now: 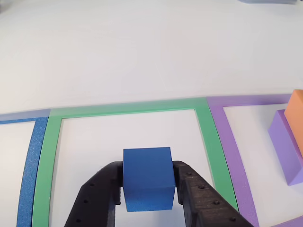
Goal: Tower of hanoi
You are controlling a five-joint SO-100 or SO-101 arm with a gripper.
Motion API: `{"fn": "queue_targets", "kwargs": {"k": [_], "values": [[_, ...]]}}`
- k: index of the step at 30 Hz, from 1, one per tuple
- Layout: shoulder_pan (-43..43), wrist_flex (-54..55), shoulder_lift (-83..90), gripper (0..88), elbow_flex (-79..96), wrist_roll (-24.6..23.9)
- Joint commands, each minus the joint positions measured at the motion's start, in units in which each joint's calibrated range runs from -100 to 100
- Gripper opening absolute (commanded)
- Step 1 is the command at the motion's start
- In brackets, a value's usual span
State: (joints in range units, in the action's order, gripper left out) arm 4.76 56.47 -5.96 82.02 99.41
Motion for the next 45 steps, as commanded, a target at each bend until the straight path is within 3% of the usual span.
{"fn": "queue_targets", "kwargs": {"k": [1, 19, 36, 40, 45], "values": [[-0.1, 4.2, -4.5, 3.8, -4.4, 0.6], [-1.9, 9.3, -14.8, 6.4, -10.4, 0.6], [-0.1, 12.1, -15.7, 23.1, -10.2, 0.6], [0.1, 7.5, -7.7, 23.7, -9.0, 0.6], [0.7, -6.9, 10.4, 21.5, -7.2, 0.6]]}}
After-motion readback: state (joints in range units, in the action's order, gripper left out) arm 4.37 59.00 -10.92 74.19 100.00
